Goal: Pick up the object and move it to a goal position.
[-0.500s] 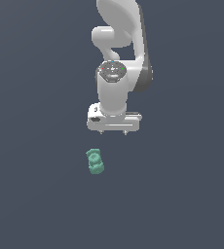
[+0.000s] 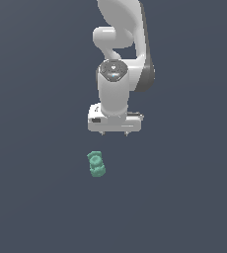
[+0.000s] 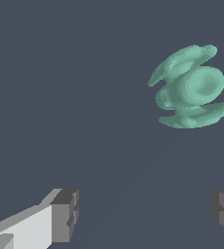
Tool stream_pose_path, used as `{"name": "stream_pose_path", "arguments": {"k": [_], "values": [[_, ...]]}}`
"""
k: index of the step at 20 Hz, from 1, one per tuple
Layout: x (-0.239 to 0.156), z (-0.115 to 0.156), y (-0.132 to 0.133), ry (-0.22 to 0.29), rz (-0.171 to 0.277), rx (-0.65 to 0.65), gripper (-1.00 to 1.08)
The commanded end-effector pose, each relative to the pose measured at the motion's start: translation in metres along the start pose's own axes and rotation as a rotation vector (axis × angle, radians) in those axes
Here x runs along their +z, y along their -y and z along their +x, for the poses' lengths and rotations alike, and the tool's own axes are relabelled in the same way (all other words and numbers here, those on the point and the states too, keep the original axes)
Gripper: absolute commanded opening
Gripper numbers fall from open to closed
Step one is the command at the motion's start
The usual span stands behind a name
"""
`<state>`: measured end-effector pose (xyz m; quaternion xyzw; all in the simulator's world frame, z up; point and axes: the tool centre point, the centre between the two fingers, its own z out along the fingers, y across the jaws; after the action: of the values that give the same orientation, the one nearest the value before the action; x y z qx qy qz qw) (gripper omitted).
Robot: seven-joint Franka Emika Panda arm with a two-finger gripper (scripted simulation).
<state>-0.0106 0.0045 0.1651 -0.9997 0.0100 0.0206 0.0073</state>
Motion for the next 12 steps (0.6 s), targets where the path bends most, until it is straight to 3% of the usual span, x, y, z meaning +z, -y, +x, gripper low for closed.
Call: {"name": "stream_pose_path", "arguments": {"k": [1,12], "values": [[-0.002,-0.001,0.000,0.001,0.000,-0.003,1.00],[0.002,0.012,-0.009,-0.004,-0.003,-0.044,1.00]]}}
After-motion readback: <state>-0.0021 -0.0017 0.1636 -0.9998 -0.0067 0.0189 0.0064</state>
